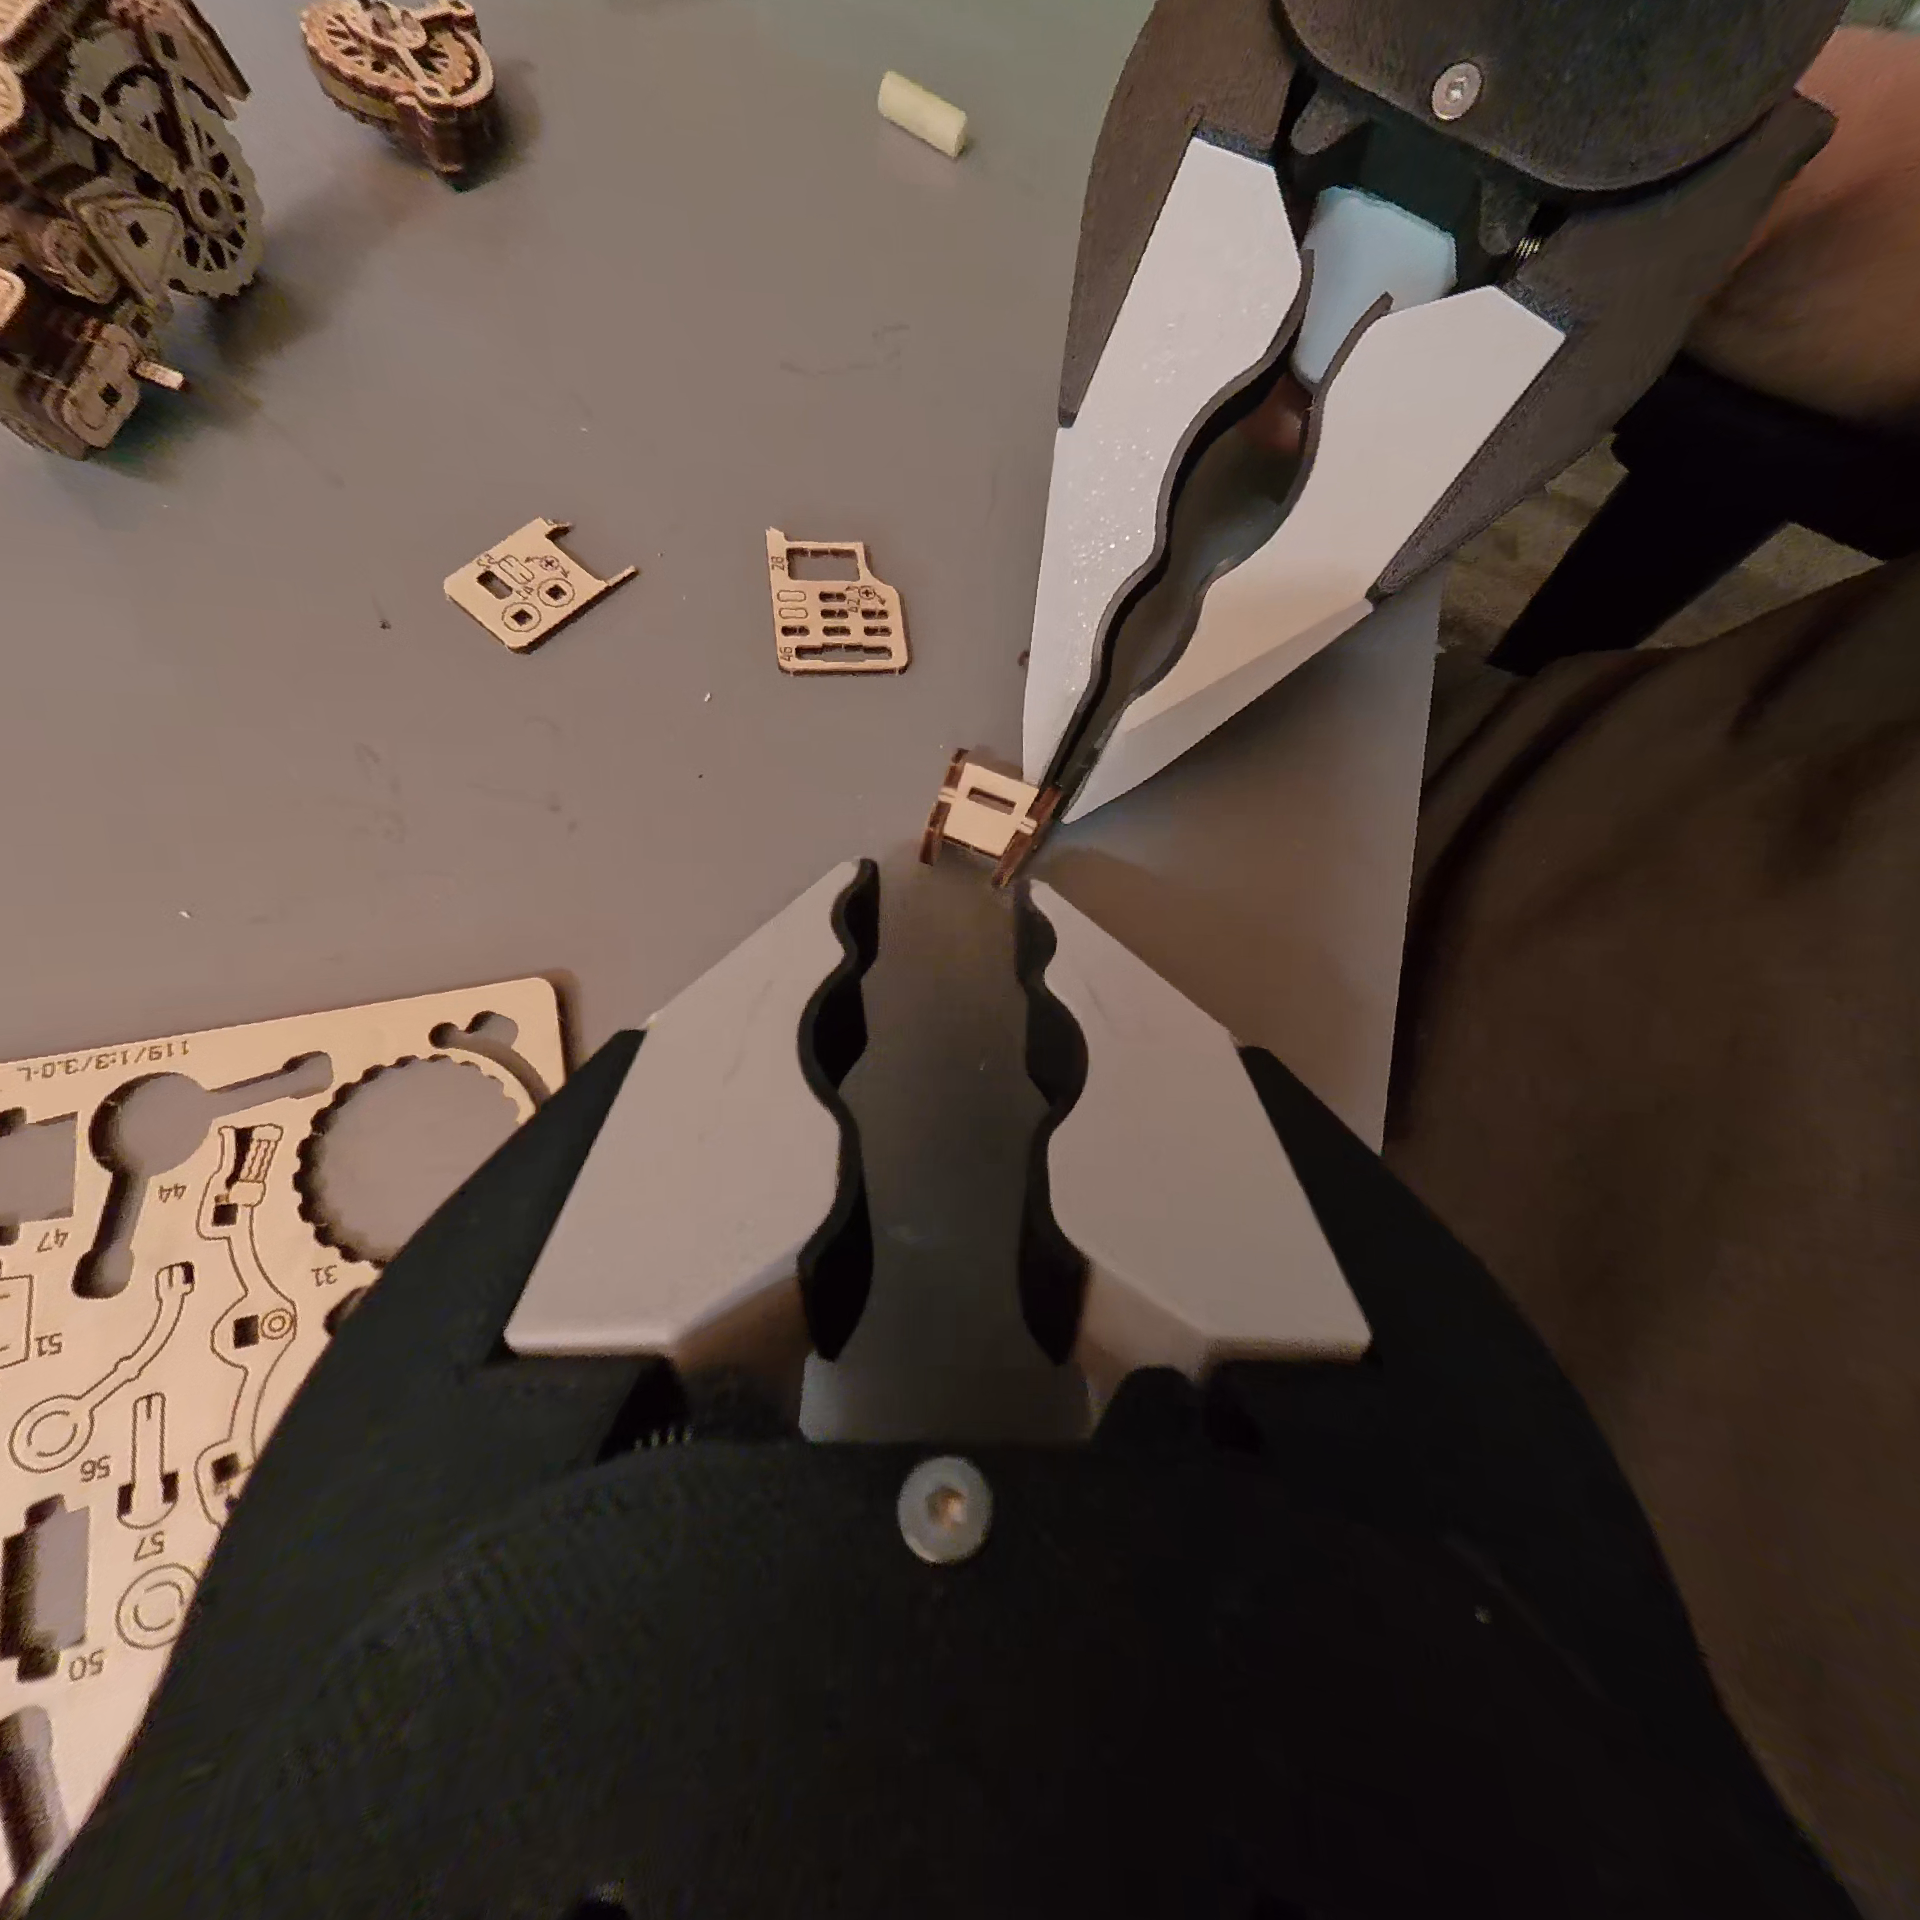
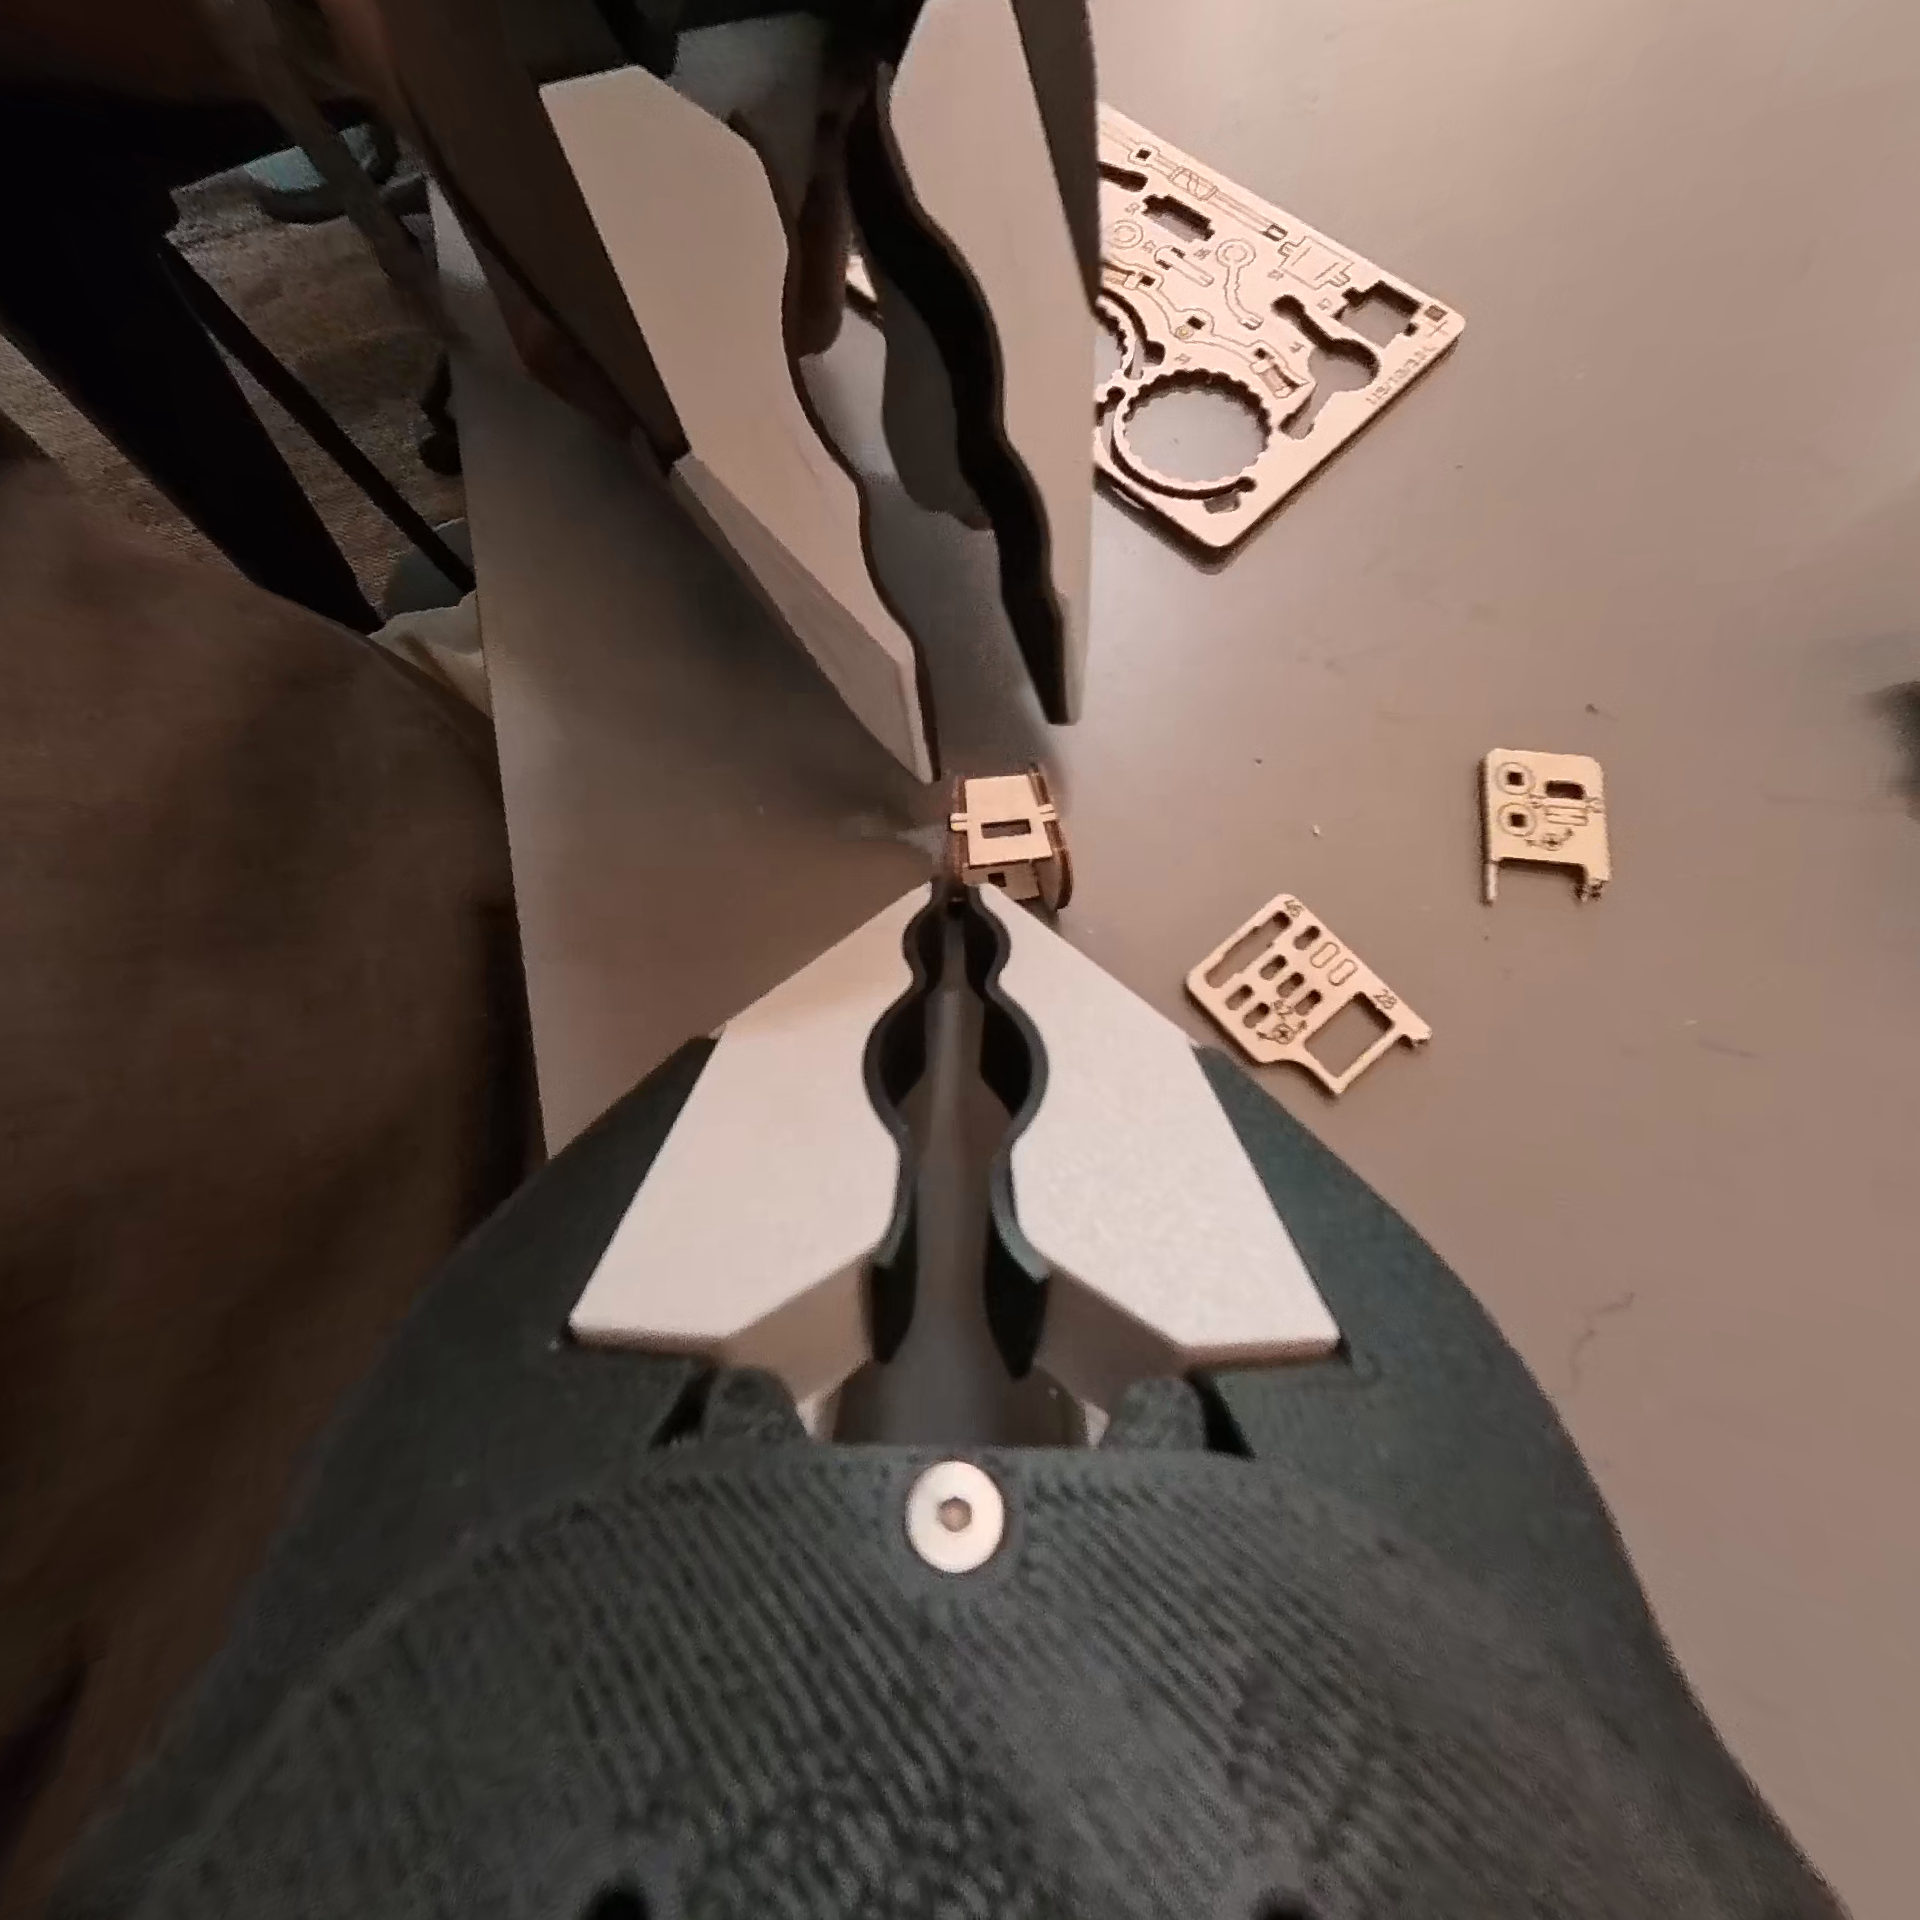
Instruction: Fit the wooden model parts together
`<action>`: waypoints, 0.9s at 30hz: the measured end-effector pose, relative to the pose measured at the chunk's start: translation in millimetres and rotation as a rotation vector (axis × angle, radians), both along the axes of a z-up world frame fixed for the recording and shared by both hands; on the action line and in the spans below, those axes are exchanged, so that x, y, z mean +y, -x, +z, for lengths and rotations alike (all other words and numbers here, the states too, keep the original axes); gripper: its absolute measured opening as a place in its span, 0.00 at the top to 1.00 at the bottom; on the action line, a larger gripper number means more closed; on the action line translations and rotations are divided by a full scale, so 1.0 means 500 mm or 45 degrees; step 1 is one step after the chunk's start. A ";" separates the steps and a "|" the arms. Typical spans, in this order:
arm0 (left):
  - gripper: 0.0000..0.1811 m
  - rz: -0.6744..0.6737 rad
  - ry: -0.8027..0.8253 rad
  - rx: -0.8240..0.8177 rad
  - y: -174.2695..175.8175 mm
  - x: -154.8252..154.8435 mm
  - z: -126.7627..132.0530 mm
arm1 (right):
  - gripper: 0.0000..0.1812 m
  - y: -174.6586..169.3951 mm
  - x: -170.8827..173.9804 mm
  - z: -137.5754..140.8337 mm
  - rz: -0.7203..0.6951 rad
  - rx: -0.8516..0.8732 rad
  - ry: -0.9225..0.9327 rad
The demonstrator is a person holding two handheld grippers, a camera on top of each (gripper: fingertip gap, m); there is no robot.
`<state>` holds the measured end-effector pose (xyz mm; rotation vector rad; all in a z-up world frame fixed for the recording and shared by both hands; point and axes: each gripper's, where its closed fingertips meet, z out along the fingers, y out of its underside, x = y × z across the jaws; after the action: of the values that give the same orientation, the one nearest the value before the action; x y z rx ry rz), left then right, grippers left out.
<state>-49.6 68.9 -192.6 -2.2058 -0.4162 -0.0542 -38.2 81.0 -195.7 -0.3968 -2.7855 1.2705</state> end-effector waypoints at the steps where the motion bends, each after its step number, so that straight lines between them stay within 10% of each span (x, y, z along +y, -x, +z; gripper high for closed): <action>1: 0.86 -0.007 0.001 -0.006 -0.001 0.001 0.000 | 0.99 -0.002 -0.001 0.000 0.010 0.004 -0.001; 27: 0.89 -0.206 0.111 0.088 -0.059 0.022 -0.022 | 0.99 -0.045 -0.012 0.000 0.155 -0.006 0.025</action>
<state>-20.2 79.7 -203.6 -2.3161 -0.2049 -0.0477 -15.8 74.9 -195.7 -0.2352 -2.8425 1.3235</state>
